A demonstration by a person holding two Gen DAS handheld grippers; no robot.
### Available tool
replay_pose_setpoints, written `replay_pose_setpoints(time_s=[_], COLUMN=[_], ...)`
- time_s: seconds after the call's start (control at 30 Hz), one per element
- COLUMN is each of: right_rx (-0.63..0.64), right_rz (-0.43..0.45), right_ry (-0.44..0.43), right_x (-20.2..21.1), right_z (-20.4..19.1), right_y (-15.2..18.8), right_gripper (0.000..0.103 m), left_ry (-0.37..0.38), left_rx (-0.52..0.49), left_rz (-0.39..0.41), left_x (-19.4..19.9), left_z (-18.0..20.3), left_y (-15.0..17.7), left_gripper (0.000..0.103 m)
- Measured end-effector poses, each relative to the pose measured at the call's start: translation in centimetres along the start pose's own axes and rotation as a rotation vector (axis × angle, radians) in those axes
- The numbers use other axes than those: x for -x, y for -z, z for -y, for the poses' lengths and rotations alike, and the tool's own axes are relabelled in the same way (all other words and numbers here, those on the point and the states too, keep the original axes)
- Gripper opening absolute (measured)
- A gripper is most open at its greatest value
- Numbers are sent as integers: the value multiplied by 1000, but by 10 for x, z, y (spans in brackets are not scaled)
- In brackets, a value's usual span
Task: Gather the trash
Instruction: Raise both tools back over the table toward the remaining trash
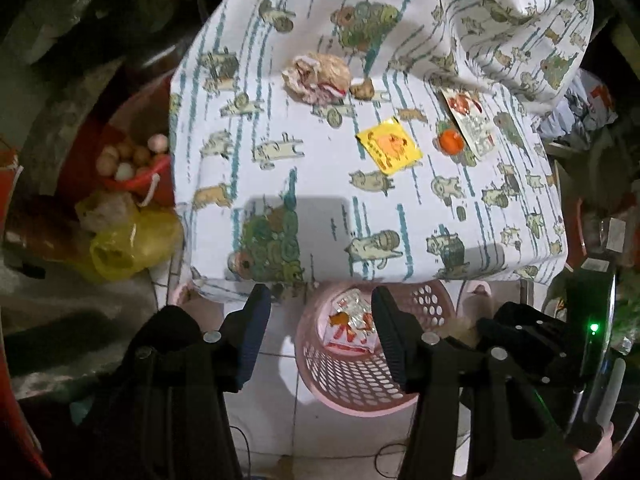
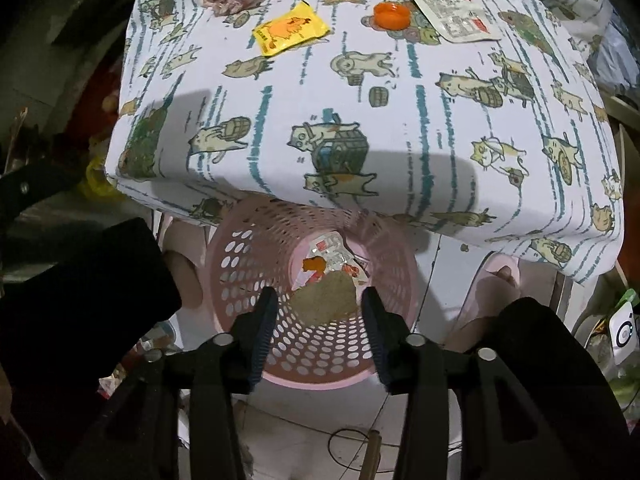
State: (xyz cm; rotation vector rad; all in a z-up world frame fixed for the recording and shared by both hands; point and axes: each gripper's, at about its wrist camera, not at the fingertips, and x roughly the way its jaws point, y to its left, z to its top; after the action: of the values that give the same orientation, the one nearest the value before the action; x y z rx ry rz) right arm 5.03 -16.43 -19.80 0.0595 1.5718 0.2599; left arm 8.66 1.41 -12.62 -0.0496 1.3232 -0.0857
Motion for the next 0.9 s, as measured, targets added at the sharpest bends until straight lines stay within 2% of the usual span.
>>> replay_pose_setpoints(time_s=[0.17, 0.33, 0.47, 0.6, 0.73, 0.8, 0.83, 0.87, 0.9], right_rx=[1, 11, 38, 87, 64, 48, 32, 20, 5], right_rz=[32, 102, 202, 369, 488, 561, 616, 659, 706], right_ry=[-6, 20, 98, 166, 135, 169, 207, 225, 228], right_x=[9, 27, 50, 91, 130, 153, 168, 180, 195], right_z=[0, 1, -1, -5, 1, 3, 4, 4, 5], right_y=[-2, -2, -2, 1, 0, -2, -3, -4, -6], right_gripper=[55, 55, 55, 55, 55, 55, 55, 56, 59], left_ry=[-2, 2, -78, -63, -65, -57, -81, -104, -106], left_rx=[-27, -23, 30, 49, 15, -49, -68, -69, -65], left_rz=[41, 118, 294, 469, 631, 694, 733, 768, 794], left_x=[9, 23, 50, 87, 130, 155, 169, 183, 193], left_z=[4, 6, -1, -7, -3, 2, 5, 6, 6], left_y=[-2, -4, -6, -4, 1, -1, -1, -3, -5], left_gripper=[57, 59, 59, 61, 71, 79, 83, 90, 93])
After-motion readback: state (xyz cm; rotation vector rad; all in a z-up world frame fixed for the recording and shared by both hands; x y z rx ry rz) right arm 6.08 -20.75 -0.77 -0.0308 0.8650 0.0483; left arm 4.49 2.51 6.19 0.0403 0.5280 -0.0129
